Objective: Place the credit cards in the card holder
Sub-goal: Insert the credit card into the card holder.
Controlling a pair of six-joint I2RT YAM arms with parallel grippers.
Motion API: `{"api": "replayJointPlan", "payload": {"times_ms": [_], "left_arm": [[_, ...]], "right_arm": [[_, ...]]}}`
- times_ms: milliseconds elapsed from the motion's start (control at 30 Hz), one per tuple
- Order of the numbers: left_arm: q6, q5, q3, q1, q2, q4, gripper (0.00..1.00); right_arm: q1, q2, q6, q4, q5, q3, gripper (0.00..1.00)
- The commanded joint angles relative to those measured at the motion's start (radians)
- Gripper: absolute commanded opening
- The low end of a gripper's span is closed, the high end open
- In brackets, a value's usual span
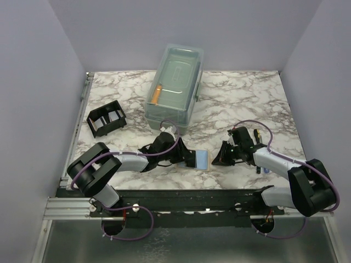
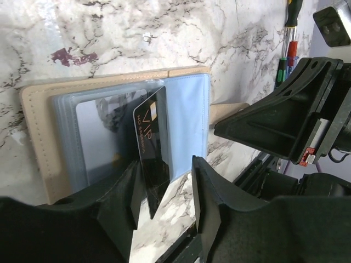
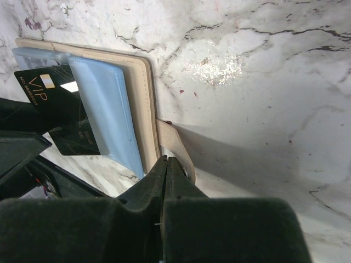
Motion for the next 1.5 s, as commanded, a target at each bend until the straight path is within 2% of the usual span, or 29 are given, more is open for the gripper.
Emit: {"api": "replayJointPlan", "payload": {"times_ms": [0,400,533,833,1000,1133,1267,1467], "left_arm": [[0.006,0.018,-0.017,0.013,-0.020,-0.015,0.42],[0.012,0.073,-0.006,0.037,0.042,0.016,0.14],[0.021,0.078,-0.009,0.043,0.060,0.022,0.00],[0.044,0.110,0.000,0.046,0.106,0.057,0.00],[0.045,0.140,0.000,0.050,0.119,0.084,0.00],[0.040,0.172,0.002,0.057,0.140,0.107,0.00],[0.036,0.199,0.014,0.060,0.167,0.128,0.00],[0.030,0.187,0.056,0.031,0.218,0.144,0.00]], "right_arm": [[0.002,0.013,-0.016,0.015,-0.015,0.007,0.02],[0.002,0.022,-0.018,0.026,-0.019,0.005,0.01],[0.002,0.028,-0.023,0.041,-0.032,0.006,0.01],[0.004,-0.011,-0.043,0.043,-0.040,0.039,0.04],[0.003,0.022,-0.049,0.060,-0.050,0.051,0.15],[0.004,0.061,-0.049,0.111,-0.074,0.050,0.18],[0.004,0.110,-0.052,0.145,-0.091,0.058,0.16],[0.004,0.143,-0.042,0.177,-0.096,0.045,0.09]]}}
